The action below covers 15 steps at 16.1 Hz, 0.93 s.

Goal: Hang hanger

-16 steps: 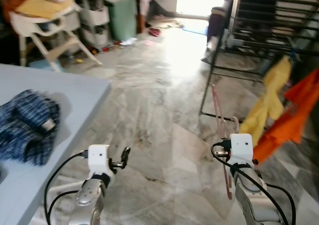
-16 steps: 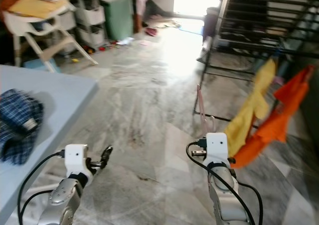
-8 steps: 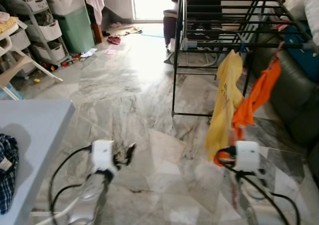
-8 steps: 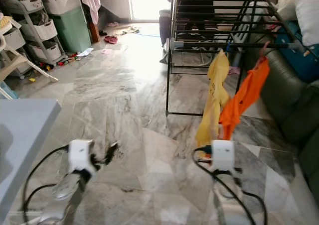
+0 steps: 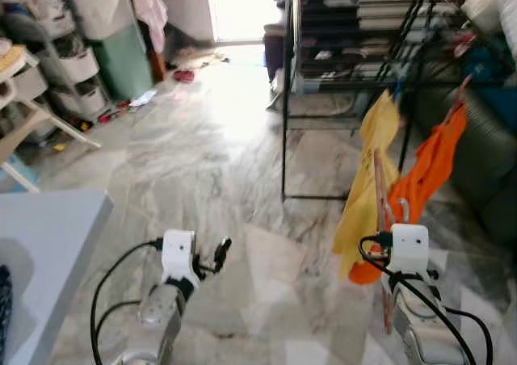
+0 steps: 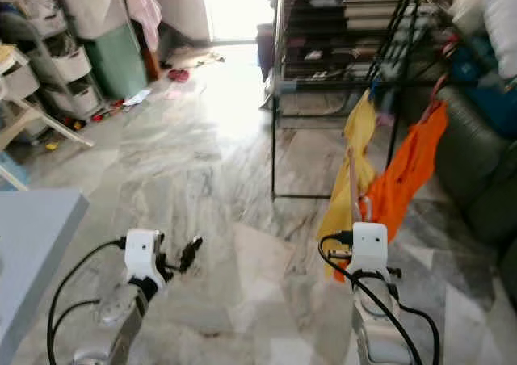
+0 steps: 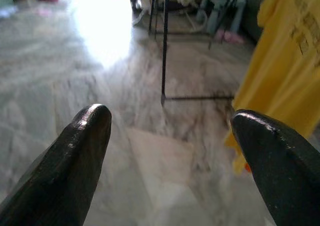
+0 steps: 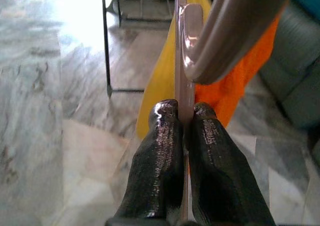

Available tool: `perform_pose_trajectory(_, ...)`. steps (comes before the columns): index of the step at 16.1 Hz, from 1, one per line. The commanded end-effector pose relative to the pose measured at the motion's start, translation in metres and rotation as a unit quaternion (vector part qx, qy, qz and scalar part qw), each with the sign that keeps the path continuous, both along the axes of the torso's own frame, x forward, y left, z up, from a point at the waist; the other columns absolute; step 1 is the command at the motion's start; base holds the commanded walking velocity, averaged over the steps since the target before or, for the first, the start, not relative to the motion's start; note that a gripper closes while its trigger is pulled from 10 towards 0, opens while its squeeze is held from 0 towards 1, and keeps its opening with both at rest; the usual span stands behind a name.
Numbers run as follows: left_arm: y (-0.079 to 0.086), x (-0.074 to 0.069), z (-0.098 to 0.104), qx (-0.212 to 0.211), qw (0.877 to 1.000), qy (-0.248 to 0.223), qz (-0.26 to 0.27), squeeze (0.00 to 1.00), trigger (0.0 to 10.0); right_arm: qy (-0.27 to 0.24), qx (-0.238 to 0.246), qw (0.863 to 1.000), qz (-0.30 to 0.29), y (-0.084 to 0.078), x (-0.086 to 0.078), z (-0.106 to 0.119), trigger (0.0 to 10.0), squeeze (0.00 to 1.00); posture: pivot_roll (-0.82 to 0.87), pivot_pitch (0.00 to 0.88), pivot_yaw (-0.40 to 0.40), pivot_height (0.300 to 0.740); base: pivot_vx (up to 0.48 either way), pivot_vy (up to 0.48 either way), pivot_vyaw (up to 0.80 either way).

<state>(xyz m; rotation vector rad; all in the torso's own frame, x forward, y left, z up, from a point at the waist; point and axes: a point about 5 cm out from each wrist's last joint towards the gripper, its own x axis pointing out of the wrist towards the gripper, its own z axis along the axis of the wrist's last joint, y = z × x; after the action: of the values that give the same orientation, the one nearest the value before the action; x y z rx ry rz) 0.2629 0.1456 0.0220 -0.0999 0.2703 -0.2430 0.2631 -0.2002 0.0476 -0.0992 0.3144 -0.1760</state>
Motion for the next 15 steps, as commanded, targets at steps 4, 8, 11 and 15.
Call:
perform_pose_trajectory(4, 0.0125, -0.0005, -0.0006, 0.015, 1.0, 0.001, 0.009, 0.0, 10.0, -0.002, 0.012, 0.999, 0.031, 0.0139, 0.0043, 0.0008, 10.0, 0.0, -0.17, 0.0, 0.074, 0.74, 0.356, 0.0, 0.0)
perform_pose_trajectory(8, 0.0108, 0.0, -0.0002, 0.016, 1.0, 0.001, 0.003, 0.0, 10.0, -0.002, 0.013, 0.999, 0.032, 0.0148, 0.0046, 0.0006, 10.0, 0.0, -0.17, 0.0, 0.08, 0.74, 0.355, 0.0, 0.0)
perform_pose_trajectory(11, 0.0102, 0.001, -0.0006, 0.017, 1.0, 0.002, 0.0, 0.0, 10.0, -0.004, 0.019, 0.999, 0.046, 0.0185, 0.0045, 0.001, 10.0, 0.0, -0.17, 0.0, 0.081, 0.74, 0.352, 0.0, 0.0)
perform_pose_trajectory(15, 0.0079, 0.001, -0.0008, 0.017, 1.0, 0.002, -0.003, 0.0, 10.0, -0.001, 0.019, 0.999, 0.047, 0.0185, 0.0049, 0.0002, 10.0, 0.0, -0.17, 0.0, 0.083, 0.74, 0.353, 0.0, 0.1)
